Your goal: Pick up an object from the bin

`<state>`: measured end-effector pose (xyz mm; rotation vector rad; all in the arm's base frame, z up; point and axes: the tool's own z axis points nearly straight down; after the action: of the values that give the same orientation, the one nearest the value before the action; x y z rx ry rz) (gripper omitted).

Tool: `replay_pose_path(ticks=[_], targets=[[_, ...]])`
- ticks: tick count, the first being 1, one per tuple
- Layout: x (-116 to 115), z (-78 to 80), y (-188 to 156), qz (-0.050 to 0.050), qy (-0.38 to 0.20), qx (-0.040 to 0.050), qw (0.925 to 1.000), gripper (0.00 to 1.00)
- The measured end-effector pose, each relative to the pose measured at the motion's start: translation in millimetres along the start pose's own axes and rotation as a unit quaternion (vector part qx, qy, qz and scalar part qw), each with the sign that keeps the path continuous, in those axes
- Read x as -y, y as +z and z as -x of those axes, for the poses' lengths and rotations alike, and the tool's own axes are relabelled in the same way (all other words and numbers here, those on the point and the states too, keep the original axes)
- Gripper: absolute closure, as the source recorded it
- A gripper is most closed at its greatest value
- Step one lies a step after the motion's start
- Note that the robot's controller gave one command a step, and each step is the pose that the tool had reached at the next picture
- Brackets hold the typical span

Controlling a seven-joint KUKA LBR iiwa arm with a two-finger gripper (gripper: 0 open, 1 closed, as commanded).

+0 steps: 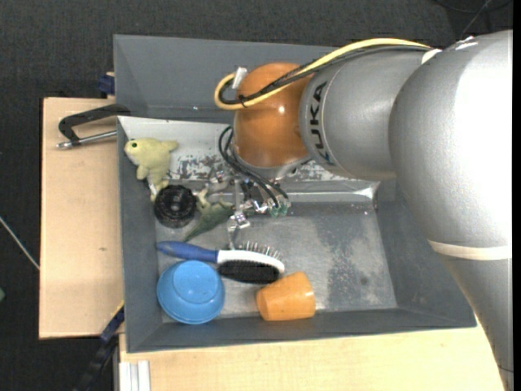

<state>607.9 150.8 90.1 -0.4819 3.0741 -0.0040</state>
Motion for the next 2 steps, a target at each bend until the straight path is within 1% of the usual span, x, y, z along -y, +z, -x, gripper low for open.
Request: replay_pose_path(ticks=[1, 2], targets=[[38, -26.5, -26, 0.003, -0.023, -0.0104, 0.9997, 0.0], [72, -103.4, 4, 0.002, -0.12, -0.0019, 0.9927, 0.0]])
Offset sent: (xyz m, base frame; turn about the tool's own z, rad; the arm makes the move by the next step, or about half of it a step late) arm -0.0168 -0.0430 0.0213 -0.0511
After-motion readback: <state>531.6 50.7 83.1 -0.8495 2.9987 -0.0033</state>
